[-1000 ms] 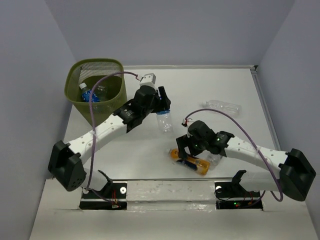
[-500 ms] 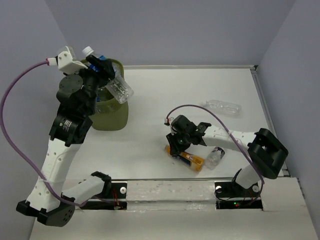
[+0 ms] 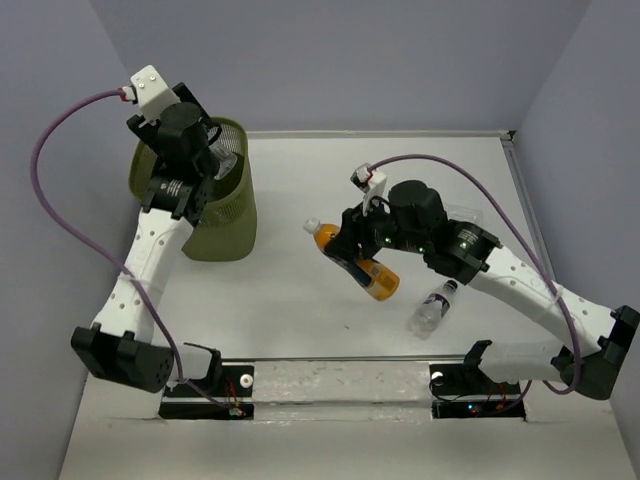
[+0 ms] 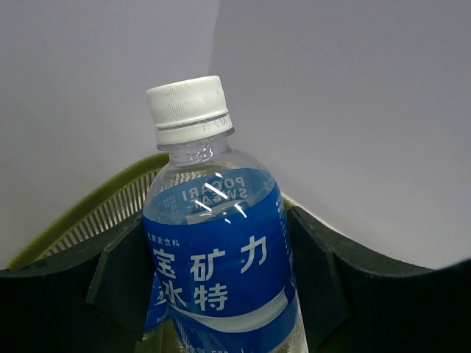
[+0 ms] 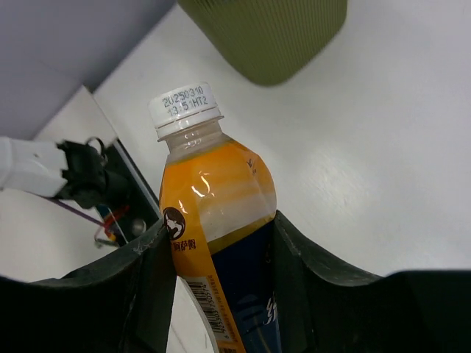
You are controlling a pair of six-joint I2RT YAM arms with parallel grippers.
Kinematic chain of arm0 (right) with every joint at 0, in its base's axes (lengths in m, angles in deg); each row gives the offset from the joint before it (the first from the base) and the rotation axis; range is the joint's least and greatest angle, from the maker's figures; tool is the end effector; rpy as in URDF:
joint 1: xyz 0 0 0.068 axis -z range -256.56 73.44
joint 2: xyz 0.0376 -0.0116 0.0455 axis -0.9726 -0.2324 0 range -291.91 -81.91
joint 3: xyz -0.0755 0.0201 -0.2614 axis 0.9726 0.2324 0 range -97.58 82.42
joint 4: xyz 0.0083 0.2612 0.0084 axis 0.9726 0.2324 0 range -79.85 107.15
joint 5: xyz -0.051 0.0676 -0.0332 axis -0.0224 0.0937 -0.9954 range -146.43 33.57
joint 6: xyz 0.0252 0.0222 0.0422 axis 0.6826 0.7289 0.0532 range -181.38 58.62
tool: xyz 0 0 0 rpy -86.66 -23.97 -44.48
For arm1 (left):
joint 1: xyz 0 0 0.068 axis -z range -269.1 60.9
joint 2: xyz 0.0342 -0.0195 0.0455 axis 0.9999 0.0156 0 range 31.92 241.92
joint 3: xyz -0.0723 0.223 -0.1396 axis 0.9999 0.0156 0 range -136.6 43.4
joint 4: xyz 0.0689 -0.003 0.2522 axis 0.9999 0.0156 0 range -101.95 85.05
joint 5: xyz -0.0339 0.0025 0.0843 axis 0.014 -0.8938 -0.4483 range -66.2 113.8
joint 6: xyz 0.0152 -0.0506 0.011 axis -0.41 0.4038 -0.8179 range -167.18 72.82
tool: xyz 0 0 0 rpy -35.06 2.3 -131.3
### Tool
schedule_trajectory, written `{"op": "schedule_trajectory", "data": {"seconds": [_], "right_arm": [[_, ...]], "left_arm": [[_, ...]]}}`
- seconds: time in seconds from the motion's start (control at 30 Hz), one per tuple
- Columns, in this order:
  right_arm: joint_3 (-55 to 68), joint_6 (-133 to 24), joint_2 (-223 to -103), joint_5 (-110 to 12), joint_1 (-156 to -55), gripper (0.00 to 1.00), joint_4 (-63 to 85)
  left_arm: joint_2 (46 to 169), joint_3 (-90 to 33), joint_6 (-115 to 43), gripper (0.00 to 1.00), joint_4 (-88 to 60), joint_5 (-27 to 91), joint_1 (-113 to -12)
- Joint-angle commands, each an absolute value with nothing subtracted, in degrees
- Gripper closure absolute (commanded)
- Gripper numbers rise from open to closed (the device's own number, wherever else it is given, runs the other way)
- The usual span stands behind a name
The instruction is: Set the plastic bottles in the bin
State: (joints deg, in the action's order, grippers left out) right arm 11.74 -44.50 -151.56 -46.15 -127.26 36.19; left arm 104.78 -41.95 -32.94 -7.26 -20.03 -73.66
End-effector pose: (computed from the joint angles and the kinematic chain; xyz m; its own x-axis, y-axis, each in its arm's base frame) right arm 0.1667 0.2137 0.3793 -0.5072 -0.1685 -0.8452 -0.7489 0.5716 0.3354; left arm 0.2642 -0.0473 0.4909 0.2421 -0.2510 -0.9372 -0.4226 0.8422 -0.3347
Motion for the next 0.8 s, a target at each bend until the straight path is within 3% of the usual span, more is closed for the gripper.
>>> {"op": "schedule_trajectory", "data": {"seconds": [0.0,0.03,0.07,0.1,0.47,0.77], "right_arm": [[0.63,-43.98,-154.06,-45.27,-127.63,0.73,32.48],[-1.41,-44.15,-155.11,-45.1,-127.63,0.73,31.16],[-3.52,-44.41,-157.3,-44.83,-127.63,0.73,30.46],[-7.8,-44.59,-158.63,-44.75,-127.63,0.74,29.58],[-35.78,-41.26,-182.7,-44.4,-128.15,0.76,11.83],[-66.27,-40.29,-209.16,-45.62,-128.68,0.75,-1.97]], "left_arm": [[109.43,-45.55,-35.58,0.44,-14.14,-28.05,-74.69],[109.52,-45.46,-34.88,0.19,-13.01,-27.27,-74.6],[108.57,-44.16,-34.0,0.06,-12.65,-26.39,-74.6],[107.77,-43.36,-32.95,0.01,-12.56,-25.34,-74.6],[82.49,-39.66,-26.0,0.01,-2.02,-5.75,-74.78],[73.23,-41.85,-24.33,0.01,4.57,9.03,-74.78]]}}
